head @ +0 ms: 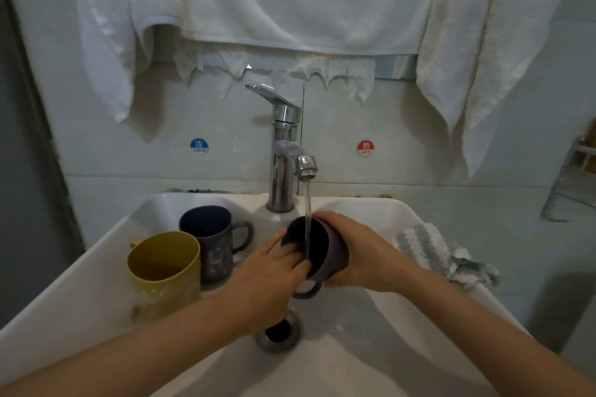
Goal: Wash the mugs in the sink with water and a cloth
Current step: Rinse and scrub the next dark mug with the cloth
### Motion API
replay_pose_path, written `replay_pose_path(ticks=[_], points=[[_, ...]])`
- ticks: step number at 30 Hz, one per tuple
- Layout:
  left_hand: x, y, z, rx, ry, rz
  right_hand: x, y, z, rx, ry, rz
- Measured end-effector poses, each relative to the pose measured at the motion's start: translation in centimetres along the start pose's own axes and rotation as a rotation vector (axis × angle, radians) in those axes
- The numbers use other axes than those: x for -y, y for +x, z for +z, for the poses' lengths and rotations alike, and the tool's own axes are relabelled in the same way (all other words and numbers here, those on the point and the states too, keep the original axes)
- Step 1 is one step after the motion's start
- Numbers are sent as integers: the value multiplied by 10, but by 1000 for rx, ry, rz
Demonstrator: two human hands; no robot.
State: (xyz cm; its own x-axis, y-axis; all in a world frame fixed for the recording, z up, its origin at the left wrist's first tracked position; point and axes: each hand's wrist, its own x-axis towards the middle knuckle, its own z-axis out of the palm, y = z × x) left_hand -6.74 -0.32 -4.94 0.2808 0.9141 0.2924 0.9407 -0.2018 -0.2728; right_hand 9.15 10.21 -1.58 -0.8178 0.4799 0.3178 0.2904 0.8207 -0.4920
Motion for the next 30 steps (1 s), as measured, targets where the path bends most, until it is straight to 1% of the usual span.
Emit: replay_pose_path(ticks=[2,3,4,5,6,7,8,9,10,11,12,14,15,16,18,19,20,22,24,25,26,27,29,30], points=[[4,4,-1,-11,175,0,2,0,0,-4,-46,-2],[4,5,-3,-9,215,19,3,0,1,-5,-65,-5],[1,6,-7,13,173,51,3,0,2,-7,-80,-9],[-3,8,-8,77,5,33,2,0,4,-9,-87,-15],[-7,10,-9,122,-207,-42,1,0,6,-4,-90,-21],[-13,12,-13,214,-492,-137,0,0,7,3,-94,-29],[-17,13,-17,279,-768,-183,-2,0,8,8,-102,-31],[-17,15,-18,264,-902,-188,-4,0,9,7,-108,-29],[-16,14,-18,261,-935,-166,-5,0,9,2,-109,-25],[-12,12,-16,263,-829,-122,-5,0,9,0,-105,-25],[-7,11,-13,263,-631,-86,-4,1,9,3,-102,-25],[5,9,-10,221,-142,-5,0,2,9,0,-112,-26],[8,9,-8,235,13,31,3,3,9,-9,-120,-26],[7,12,-8,258,91,32,4,4,10,-22,-131,-27],[-1,15,-9,326,95,-48,5,4,12,-35,-145,-34],[-6,17,-10,357,-15,-136,4,3,12,-31,-144,-33],[-9,17,-13,359,-206,-195,3,2,13,-21,-136,-30],[-14,15,-21,354,-656,-215,-2,1,13,-8,-102,-44],[-13,14,-30,253,-962,-193,-5,3,14,-65,-83,-85],[-11,15,-29,176,-982,-191,-5,4,14,-111,-76,-96],[-10,16,-29,121,-940,-187,-5,5,15,-147,-76,-97],[-9,16,-28,73,-837,-172,-5,6,16,-158,-83,-88],[-4,17,-29,32,-669,-126,-7,5,15,-100,-70,-39],[-2,17,-31,50,-626,-96,-10,5,14,-52,-43,-16]])
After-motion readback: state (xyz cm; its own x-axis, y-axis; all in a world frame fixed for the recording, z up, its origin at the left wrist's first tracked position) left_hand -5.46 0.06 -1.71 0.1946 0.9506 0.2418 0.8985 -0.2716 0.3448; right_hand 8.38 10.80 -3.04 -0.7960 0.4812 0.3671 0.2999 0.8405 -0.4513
